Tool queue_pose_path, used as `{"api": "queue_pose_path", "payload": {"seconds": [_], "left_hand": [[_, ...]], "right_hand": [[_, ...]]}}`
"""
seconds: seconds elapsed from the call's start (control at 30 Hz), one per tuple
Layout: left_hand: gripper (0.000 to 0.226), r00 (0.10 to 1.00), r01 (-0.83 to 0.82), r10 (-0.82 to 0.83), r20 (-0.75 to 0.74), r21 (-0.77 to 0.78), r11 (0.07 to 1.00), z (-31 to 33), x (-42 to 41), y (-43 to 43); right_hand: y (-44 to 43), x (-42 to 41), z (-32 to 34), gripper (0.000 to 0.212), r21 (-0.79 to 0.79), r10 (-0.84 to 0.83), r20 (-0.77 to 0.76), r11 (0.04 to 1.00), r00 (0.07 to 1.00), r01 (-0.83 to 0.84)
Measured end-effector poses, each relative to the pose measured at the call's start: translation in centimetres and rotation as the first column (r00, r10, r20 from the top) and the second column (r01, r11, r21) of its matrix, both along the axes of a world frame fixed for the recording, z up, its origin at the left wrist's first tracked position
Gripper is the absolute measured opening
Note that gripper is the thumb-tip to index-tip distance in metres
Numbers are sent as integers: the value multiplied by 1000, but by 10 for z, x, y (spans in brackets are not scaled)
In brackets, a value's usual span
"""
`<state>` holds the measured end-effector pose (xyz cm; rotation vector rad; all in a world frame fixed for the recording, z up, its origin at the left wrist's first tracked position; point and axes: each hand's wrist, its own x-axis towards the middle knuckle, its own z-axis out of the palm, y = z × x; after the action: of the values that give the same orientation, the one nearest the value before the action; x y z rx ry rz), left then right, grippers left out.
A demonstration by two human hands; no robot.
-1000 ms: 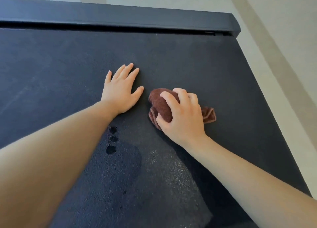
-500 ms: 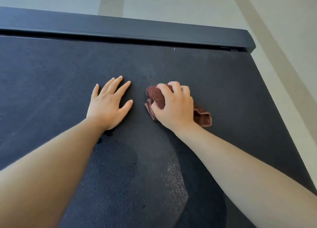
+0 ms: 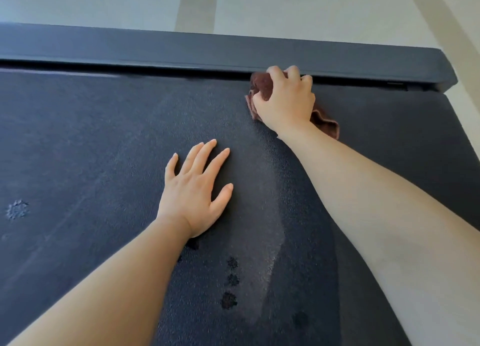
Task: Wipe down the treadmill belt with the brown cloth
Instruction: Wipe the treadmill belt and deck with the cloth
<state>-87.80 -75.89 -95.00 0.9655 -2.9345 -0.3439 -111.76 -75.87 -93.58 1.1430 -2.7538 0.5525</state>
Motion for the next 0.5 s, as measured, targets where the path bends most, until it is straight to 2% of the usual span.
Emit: {"api": "queue_pose_path", "payload": {"seconds": [0.13,0.3,0.5], "left_hand": [[67,1000,10,-10,-6,-4,1000,1,0,-1],[66,1000,1,-1,-15,-10,1000,0,-1,-1],[63,1000,-3,2,-23,-23,1000,-1,-1,0]], "right_hand": [[8,9,5,50,38,10,8,999,1000,-10],[69,51,12,48,31,193,8,981,981,-194],[145,95,7,51,-26,301,-28,953,953,-302]]}}
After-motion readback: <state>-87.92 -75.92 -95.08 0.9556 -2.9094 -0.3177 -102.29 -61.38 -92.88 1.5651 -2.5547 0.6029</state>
